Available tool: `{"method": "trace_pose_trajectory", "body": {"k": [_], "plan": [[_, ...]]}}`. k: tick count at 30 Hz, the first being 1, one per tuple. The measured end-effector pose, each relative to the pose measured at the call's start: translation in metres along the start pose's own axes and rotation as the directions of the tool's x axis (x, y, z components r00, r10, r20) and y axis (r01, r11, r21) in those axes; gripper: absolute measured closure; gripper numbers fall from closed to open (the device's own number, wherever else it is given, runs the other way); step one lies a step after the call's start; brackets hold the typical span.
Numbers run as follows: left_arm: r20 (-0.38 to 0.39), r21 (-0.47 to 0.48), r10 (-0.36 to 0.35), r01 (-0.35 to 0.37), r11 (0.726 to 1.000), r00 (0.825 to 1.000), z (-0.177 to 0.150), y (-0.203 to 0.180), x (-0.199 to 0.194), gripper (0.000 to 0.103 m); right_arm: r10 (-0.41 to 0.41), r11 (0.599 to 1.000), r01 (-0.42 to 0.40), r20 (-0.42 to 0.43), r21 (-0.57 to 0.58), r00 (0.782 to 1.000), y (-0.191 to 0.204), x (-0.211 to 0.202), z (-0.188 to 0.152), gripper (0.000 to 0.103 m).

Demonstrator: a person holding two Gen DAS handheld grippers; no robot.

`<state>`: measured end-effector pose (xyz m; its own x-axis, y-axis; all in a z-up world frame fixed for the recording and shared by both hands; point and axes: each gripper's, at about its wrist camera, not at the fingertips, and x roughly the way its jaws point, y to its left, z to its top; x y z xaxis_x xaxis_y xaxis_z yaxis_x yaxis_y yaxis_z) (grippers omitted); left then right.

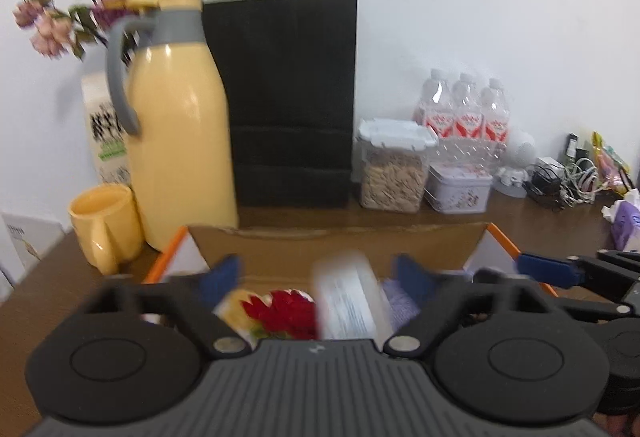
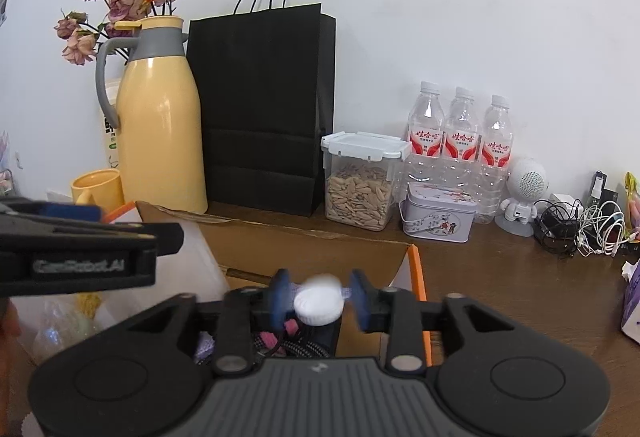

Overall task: Organize objects
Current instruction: 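Carry the plastic box and bottle cap into the box while both tools release them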

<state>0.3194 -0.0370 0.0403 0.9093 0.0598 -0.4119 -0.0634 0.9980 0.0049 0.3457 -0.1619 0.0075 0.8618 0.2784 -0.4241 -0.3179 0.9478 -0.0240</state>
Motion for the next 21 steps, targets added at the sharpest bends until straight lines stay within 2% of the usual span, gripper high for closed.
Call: {"method": "trace_pose_trajectory", "body": {"k": [2, 4, 5, 11, 21], "plan": [[0.032, -0.001, 0.007, -0.006, 1.000, 0.999, 0.001, 0.002, -0.006, 0.000, 0.002, 1.000, -0.002, 0.008, 0.010, 1.000, -0.001, -0.003, 0.001, 0.029], [0.038, -0.008, 0.009, -0.009, 1.000, 0.999, 0.002, 0.004, -0.009, 0.000, 0.000, 1.000, 0.000, 0.020, 0.015, 1.000, -0.002, -0.006, 0.001, 0.009], [0.039, -0.011, 0.009, -0.009, 1.000, 0.999, 0.003, 0.005, -0.010, 0.000, 0.002, 1.000, -0.002, 0.026, 0.018, 1.000, -0.003, -0.008, 0.002, 0.005], [0.043, -0.013, 0.012, -0.012, 1.000, 0.999, 0.003, 0.008, -0.013, 0.000, 0.008, 1.000, -0.009, 0.035, 0.020, 0.999, -0.002, -0.014, 0.005, 0.001], [0.063, -0.013, 0.001, 0.000, 1.000, 0.998, 0.003, 0.010, -0.031, 0.000, 0.003, 1.000, -0.003, 0.040, -0.007, 0.999, 0.006, -0.030, 0.004, 0.000]]}}
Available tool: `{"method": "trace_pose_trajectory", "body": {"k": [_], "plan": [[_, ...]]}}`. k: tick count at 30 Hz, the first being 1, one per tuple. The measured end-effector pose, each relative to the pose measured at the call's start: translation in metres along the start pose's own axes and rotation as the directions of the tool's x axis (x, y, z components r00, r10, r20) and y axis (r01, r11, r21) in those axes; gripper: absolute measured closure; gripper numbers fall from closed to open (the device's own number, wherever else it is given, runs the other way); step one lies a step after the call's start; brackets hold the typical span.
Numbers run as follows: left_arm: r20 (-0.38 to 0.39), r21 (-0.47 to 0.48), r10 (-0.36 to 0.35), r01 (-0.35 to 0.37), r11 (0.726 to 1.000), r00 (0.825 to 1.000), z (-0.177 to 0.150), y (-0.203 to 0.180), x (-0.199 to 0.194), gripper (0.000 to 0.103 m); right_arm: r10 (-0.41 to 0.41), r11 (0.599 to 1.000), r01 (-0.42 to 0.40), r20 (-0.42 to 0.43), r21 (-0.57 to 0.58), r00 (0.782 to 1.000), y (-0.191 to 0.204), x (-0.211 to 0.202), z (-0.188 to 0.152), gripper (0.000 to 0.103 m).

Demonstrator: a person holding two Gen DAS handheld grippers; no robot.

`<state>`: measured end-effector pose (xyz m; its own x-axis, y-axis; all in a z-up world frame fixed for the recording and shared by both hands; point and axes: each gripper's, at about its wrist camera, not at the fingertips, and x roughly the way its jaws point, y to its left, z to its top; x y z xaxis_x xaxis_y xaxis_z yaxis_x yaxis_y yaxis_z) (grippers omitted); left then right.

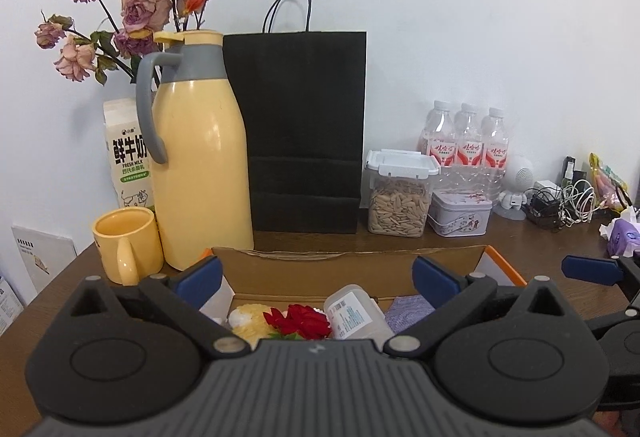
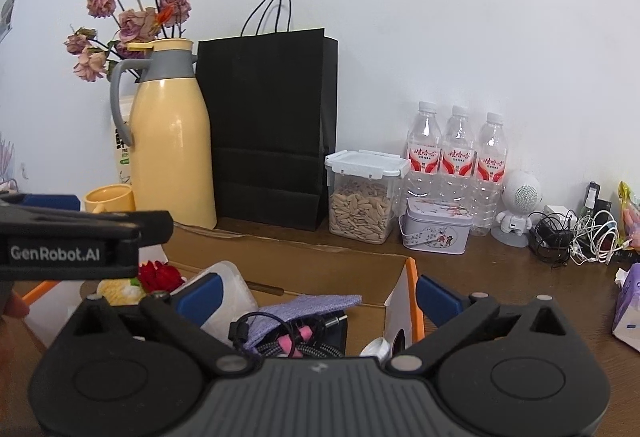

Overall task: Organize objects
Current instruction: 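Carry the plastic box and bottle cap into the box while both tools release them, then withdraw both tools from the box back over the table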

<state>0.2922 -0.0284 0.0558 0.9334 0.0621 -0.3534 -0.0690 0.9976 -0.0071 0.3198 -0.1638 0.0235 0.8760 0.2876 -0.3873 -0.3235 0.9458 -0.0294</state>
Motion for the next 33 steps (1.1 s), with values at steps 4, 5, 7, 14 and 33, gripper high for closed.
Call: {"method": "trace_pose_trajectory", "body": {"k": [4, 5, 7, 14, 33], "plan": [[0.007, 0.000, 0.002, -0.002, 1.000, 1.000, -0.003, 0.004, -0.015, 0.000, 0.002, 1.000, -0.002, 0.003, -0.010, 1.000, 0.003, -0.012, -0.003, 0.000], [0.008, 0.003, 0.000, 0.000, 1.000, 1.000, -0.004, 0.006, -0.018, 0.000, 0.002, 1.000, -0.002, 0.004, -0.010, 1.000, 0.003, -0.017, -0.004, 0.000], [0.006, 0.010, 0.000, 0.000, 1.000, 1.000, -0.006, 0.009, -0.026, 0.000, 0.003, 1.000, -0.002, 0.006, -0.010, 1.000, 0.004, -0.023, -0.006, 0.000], [-0.010, 0.011, 0.006, -0.006, 1.000, 1.000, -0.015, 0.023, -0.050, 0.000, -0.007, 1.000, 0.007, 0.000, -0.005, 1.000, 0.004, -0.049, -0.017, 0.000], [-0.133, 0.063, 0.015, -0.007, 0.998, 0.991, -0.066, 0.051, -0.087, 0.000, 0.001, 0.999, -0.006, -0.130, -0.039, 0.991, 0.012, -0.088, -0.077, 0.000]]}}
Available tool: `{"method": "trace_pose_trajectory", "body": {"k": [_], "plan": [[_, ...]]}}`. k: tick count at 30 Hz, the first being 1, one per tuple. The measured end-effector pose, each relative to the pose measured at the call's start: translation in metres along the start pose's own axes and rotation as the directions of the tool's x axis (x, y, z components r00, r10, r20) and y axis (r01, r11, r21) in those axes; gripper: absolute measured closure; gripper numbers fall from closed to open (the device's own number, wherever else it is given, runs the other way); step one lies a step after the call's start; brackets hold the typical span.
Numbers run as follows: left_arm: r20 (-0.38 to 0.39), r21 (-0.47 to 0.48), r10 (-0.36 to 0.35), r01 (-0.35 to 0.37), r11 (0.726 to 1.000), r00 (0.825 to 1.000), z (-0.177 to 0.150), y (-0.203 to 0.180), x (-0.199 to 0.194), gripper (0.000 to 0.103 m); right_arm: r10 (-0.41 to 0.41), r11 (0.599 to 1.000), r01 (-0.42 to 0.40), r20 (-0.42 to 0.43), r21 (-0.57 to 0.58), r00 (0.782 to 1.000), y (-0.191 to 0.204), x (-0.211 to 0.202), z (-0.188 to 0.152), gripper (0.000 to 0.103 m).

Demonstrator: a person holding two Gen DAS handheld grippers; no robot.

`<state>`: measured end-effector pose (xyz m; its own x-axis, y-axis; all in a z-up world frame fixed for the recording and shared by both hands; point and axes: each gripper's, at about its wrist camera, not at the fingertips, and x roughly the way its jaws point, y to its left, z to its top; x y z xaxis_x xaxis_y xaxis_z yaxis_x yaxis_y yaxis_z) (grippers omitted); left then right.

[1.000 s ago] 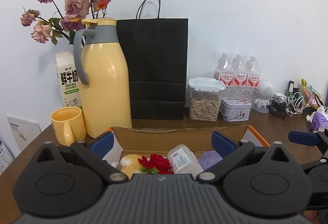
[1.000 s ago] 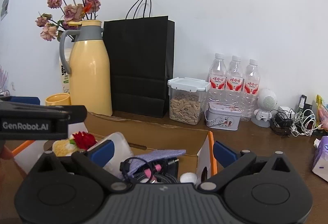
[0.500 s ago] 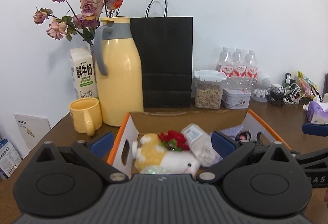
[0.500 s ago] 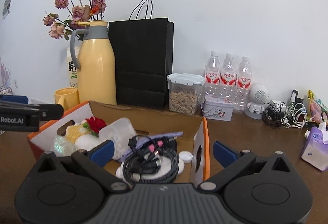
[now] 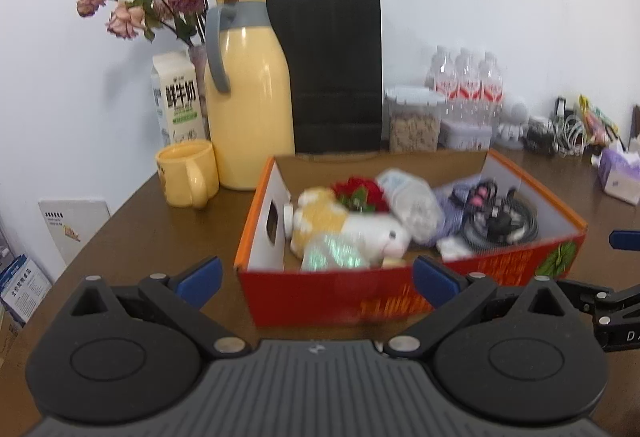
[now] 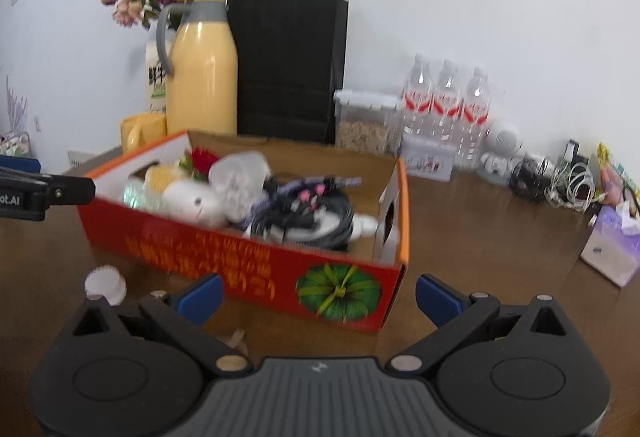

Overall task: Organize objects
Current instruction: 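Withdraw both tools from the box back over the table, then grasp the white ridged cap with the left tool while the right tool grasps the clear plastic piece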

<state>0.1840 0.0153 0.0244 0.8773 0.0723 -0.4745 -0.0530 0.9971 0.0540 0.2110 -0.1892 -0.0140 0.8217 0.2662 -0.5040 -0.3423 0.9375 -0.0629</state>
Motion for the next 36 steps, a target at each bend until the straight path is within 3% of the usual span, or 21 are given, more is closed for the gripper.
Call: {"method": "trace_pose_trajectory", "body": {"k": [12, 25, 29, 31, 33, 35, 36], "plan": [[-0.135, 0.038, -0.023, 0.029, 0.999, 0.991, -0.038, 0.002, 0.018, 0.000, 0.046, 0.998, -0.050, -0.107, -0.041, 0.993, 0.016, 0.016, -0.023, 0.000], [-0.197, 0.035, -0.056, 0.064, 0.997, 0.979, -0.051, 0.001, 0.034, 0.000, 0.094, 0.994, -0.101, -0.152, -0.038, 0.984, 0.021, 0.023, -0.035, 0.001], [-0.204, 0.018, -0.075, 0.080, 0.997, 0.976, -0.051, -0.001, 0.040, 0.000, 0.116, 0.993, -0.119, -0.150, -0.016, 0.982, 0.022, 0.029, -0.033, 0.007], [-0.194, 0.010, -0.089, 0.093, 0.996, 0.977, -0.050, -0.003, 0.041, 0.006, 0.136, 0.990, -0.138, -0.147, -0.004, 0.980, 0.023, 0.031, -0.030, 0.013], [-0.186, 0.004, -0.103, 0.106, 0.994, 0.977, -0.050, -0.005, 0.041, 0.035, 0.156, 0.988, -0.157, -0.142, 0.004, 0.977, 0.025, 0.033, -0.028, 0.021], [-0.178, 0.008, -0.123, 0.127, 0.992, 0.976, -0.050, -0.008, 0.041, 0.058, 0.171, 0.985, -0.172, -0.132, 0.004, 0.976, 0.028, 0.033, -0.027, 0.036], [-0.171, 0.012, -0.131, 0.135, 0.991, 0.976, -0.050, -0.009, 0.040, 0.062, 0.180, 0.983, -0.181, -0.127, 0.002, 0.975, 0.029, 0.033, -0.026, 0.041]]}}
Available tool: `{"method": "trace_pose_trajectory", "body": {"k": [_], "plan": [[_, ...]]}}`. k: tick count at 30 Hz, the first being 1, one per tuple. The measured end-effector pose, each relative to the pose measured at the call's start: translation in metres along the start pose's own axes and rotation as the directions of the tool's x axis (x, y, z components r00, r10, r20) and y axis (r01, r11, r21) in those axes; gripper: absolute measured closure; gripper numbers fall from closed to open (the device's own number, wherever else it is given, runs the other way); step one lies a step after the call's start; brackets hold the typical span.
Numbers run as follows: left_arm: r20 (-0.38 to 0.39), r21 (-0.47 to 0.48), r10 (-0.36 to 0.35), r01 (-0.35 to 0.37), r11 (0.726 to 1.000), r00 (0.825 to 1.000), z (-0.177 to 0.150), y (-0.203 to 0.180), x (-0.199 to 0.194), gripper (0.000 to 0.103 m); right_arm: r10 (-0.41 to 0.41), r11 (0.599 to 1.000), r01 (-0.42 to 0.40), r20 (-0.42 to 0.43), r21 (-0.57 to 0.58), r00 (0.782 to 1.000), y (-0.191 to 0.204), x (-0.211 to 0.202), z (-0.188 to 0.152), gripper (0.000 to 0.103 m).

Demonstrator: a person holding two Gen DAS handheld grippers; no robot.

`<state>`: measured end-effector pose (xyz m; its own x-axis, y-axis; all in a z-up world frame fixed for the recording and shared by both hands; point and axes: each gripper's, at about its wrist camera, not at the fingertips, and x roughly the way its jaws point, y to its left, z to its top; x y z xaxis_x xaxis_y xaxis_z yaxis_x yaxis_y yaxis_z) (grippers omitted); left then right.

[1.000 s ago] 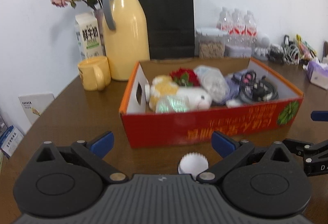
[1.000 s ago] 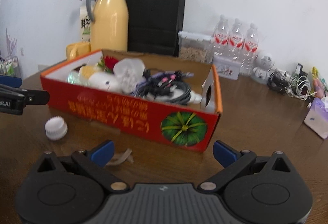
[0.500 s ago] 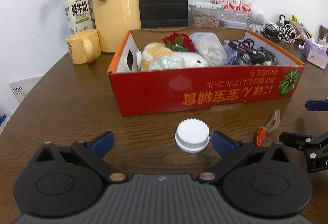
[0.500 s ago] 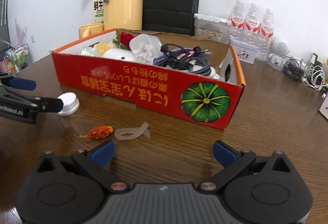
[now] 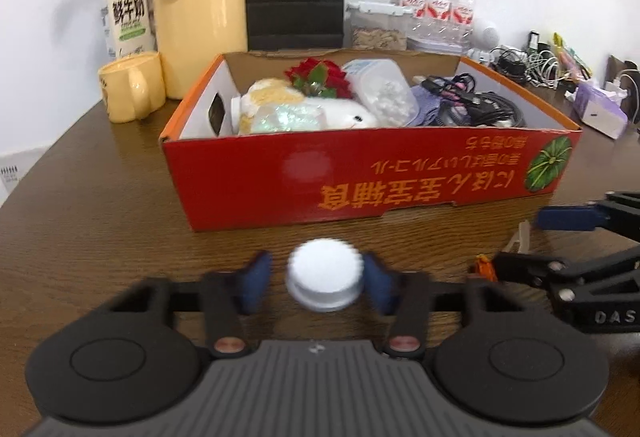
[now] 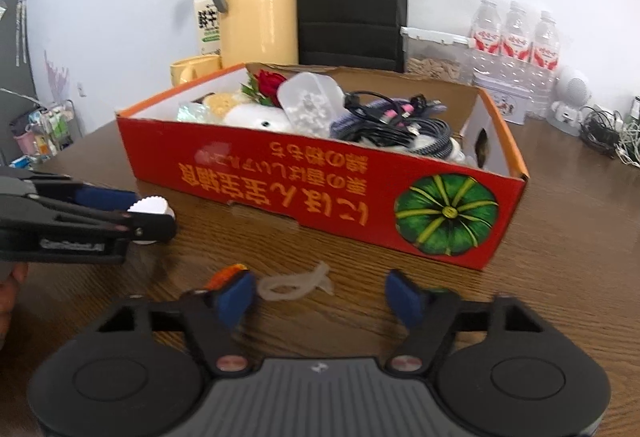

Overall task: Organize objects
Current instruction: 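Grasp the white ridged cap with the left tool while the right tool grasps the clear plastic piece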

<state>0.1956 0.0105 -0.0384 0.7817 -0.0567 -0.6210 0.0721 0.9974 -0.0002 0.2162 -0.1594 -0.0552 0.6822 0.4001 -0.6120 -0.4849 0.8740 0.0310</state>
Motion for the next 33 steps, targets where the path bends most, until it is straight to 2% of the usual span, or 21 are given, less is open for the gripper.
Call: {"method": "trace_pose_trajectory", "body": {"k": [2, 3, 4, 8, 12, 15, 27, 33], "plan": [[0.015, -0.003, -0.024, 0.024, 1.000, 1.000, 0.000, 0.000, -0.003, 0.062, 0.020, 1.000, -0.020, 0.009, -0.012, 1.000, 0.003, -0.001, 0.000, 0.065], [0.029, -0.007, -0.027, 0.027, 1.000, 0.999, -0.001, 0.000, -0.006, 0.062, 0.031, 0.999, -0.031, 0.013, -0.016, 0.999, 0.005, -0.002, 0.000, 0.073], [0.049, -0.014, -0.023, 0.024, 1.000, 0.999, -0.001, 0.001, -0.009, 0.062, 0.043, 0.999, -0.043, 0.015, -0.018, 0.999, 0.006, -0.002, 0.000, 0.085], [0.119, -0.078, 0.007, 0.002, 0.997, 0.993, -0.002, 0.013, -0.023, 0.062, 0.044, 0.999, -0.044, 0.039, -0.022, 0.998, 0.009, -0.008, -0.001, 0.095], [0.129, -0.160, 0.028, -0.007, 0.987, 0.991, 0.000, 0.030, -0.027, 0.062, 0.022, 1.000, -0.021, 0.073, -0.013, 0.997, 0.009, -0.014, -0.003, 0.096], [0.126, -0.185, 0.038, -0.014, 0.983, 0.991, 0.000, 0.035, -0.026, 0.062, 0.008, 1.000, -0.007, 0.098, -0.009, 0.995, 0.008, -0.018, -0.003, 0.097], [0.156, -0.173, 0.063, -0.035, 0.984, 0.986, -0.002, 0.033, -0.039, 0.062, -0.023, 1.000, 0.026, 0.157, -0.015, 0.987, 0.009, -0.030, -0.005, 0.097], [0.186, -0.158, 0.049, -0.019, 0.987, 0.981, 0.007, 0.028, -0.049, 0.062, -0.031, 0.999, 0.033, 0.200, -0.005, 0.979, 0.007, -0.041, 0.003, 0.097]]}}
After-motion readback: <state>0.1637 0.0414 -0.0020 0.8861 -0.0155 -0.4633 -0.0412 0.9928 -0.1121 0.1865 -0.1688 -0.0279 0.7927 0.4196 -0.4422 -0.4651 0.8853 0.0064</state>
